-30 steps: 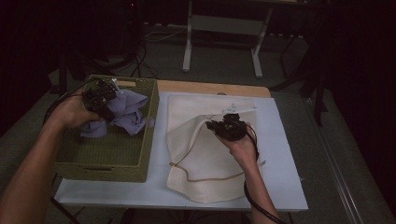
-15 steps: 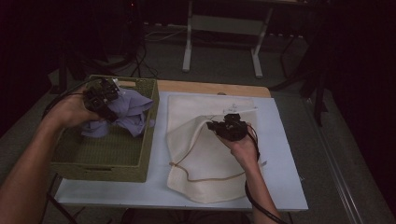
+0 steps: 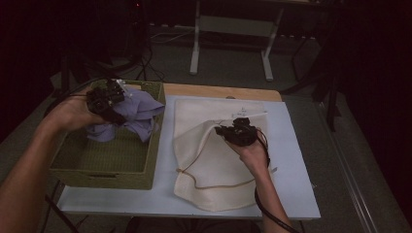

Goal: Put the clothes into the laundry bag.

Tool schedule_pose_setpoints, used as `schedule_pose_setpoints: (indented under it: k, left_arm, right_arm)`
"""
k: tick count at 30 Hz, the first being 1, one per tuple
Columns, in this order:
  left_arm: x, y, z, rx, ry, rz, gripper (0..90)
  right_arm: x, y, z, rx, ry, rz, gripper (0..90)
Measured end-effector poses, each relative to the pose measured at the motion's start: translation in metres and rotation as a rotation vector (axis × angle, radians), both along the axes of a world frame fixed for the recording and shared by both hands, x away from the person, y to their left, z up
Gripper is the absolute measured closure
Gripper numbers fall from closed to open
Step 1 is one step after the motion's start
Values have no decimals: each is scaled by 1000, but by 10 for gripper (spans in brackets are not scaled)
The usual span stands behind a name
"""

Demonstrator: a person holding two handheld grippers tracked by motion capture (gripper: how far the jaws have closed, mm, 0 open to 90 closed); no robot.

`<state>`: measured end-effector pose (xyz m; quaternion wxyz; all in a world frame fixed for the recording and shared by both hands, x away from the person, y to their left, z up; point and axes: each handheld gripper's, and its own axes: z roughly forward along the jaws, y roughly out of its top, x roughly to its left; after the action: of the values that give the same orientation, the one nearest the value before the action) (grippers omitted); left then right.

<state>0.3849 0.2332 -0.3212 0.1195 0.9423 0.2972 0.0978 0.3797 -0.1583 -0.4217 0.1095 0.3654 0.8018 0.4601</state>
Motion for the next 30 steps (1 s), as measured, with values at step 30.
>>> schedule_pose_setpoints:
  k: [30]
  left_arm:
    - [-14,-53,21,-61,-18,-182,738]
  right_arm:
    - [5,-1,-2,4,16,-11,867]
